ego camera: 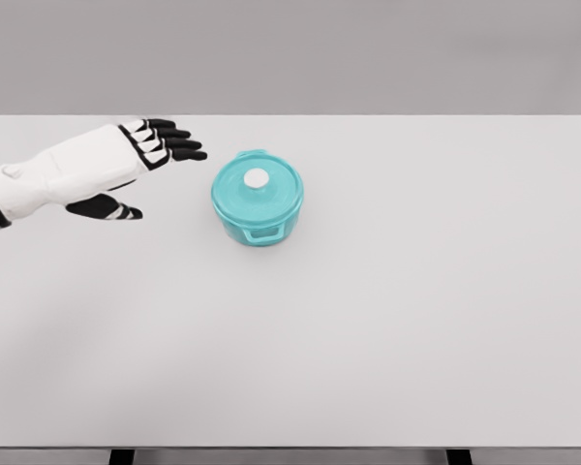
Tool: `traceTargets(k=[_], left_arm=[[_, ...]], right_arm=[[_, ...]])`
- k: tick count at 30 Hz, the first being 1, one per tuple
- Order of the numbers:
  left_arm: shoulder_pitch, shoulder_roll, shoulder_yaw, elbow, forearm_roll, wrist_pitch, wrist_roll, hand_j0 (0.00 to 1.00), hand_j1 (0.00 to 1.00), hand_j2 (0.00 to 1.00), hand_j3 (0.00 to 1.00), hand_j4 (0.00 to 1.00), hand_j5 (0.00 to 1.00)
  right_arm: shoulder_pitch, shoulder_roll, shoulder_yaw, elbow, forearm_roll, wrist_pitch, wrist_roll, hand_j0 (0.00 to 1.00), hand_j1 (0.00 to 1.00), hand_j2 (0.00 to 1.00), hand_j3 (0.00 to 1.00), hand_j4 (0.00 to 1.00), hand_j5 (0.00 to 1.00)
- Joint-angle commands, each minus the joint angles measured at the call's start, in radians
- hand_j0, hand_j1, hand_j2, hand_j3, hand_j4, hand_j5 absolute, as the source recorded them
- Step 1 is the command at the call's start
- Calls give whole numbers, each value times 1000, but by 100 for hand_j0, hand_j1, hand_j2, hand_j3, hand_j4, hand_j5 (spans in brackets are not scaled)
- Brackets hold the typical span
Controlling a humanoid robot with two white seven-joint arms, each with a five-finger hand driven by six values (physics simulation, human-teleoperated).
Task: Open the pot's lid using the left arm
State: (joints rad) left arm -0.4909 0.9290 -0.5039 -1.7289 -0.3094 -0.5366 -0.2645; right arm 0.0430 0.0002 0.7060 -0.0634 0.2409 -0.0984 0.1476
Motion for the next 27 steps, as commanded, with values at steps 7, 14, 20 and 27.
traceTargets(k=[7, 14, 20, 27], left_arm=[[-11, -59, -22, 34, -138, -45, -2, 100, 100, 100, 100, 100, 100], [-382, -125, -383, 230, -235, -74, -24, 100, 100, 100, 100, 100, 100], [-595, -174, -593, 284, -192, -74, -36, 100, 100, 100, 100, 100, 100], [-663, -298, -650, 406, 4, -66, -212, 100, 100, 100, 100, 100, 100]], right_arm=[[5, 0, 1, -1, 0, 3, -2, 100, 100, 100, 100, 100, 100], [5, 0, 1, -1, 0, 3, -2, 100, 100, 100, 100, 100, 100], [5, 0, 1, -1, 0, 3, -2, 100, 100, 100, 100, 100, 100], [5, 0, 1, -1, 0, 3, -2, 100, 100, 100, 100, 100, 100]])
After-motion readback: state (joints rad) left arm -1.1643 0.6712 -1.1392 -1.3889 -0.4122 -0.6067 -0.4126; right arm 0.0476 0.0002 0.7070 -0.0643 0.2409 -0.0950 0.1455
